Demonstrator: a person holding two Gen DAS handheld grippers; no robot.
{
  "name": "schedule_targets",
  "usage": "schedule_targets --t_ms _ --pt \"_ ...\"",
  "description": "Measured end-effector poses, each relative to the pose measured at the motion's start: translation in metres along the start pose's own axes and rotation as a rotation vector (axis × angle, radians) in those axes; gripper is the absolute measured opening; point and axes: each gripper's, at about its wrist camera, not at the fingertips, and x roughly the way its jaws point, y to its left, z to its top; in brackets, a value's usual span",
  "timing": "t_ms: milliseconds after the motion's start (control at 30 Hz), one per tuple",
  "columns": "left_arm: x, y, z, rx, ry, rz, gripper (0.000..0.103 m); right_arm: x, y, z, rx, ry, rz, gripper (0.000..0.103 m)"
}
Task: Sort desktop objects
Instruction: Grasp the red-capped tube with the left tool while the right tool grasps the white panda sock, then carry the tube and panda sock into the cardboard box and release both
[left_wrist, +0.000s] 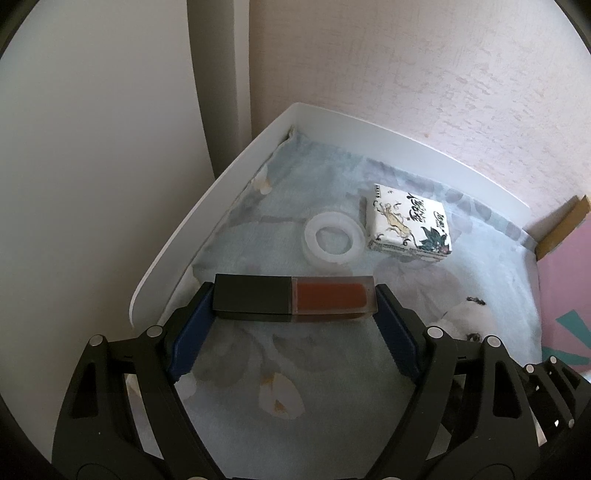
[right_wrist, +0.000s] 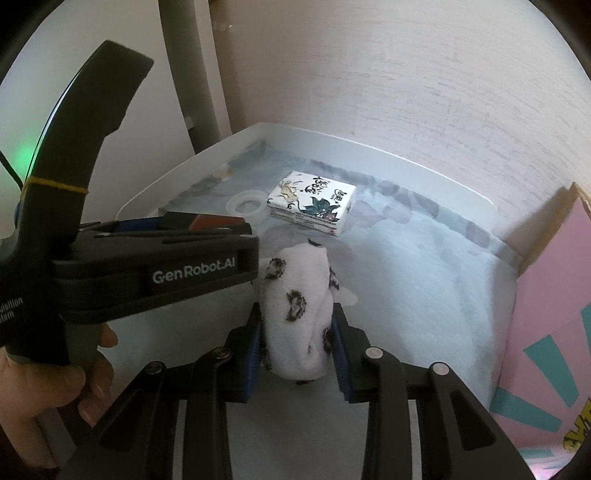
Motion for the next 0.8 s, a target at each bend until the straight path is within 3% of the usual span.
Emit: schedule_targets --t_ms 267,433,500,667,800 --pt "-0.038 0.002 0.013 -0.011 -0.027 -0.027 0.083 -0.025 0.002 0.002 0.024 -0.007 -0.002 0.031" --pt "-0.093 0.001 0.024 0.001 -0.08 -0.046 0.083 -0.06 -0.003 0.006 0.043 -0.037 -0.009 0.031" --pt "-0.1 -0.022 0.05 0.015 -0.101 -0.053 0.083 -0.078 -0.008 0.013 0.056 -0.049 -0.006 0.031" --pt "-0.128 -0.059 0.067 0.097 -0.139 -0.08 0.083 -0.128 -0.024 0.029 0.095 -0.092 -0.016 0.031" --pt "-0.157 -0.096 0.078 0.194 -0.137 -0.13 0.083 -0.164 -0.062 0.042 0.161 -0.105 -0.001 0.031"
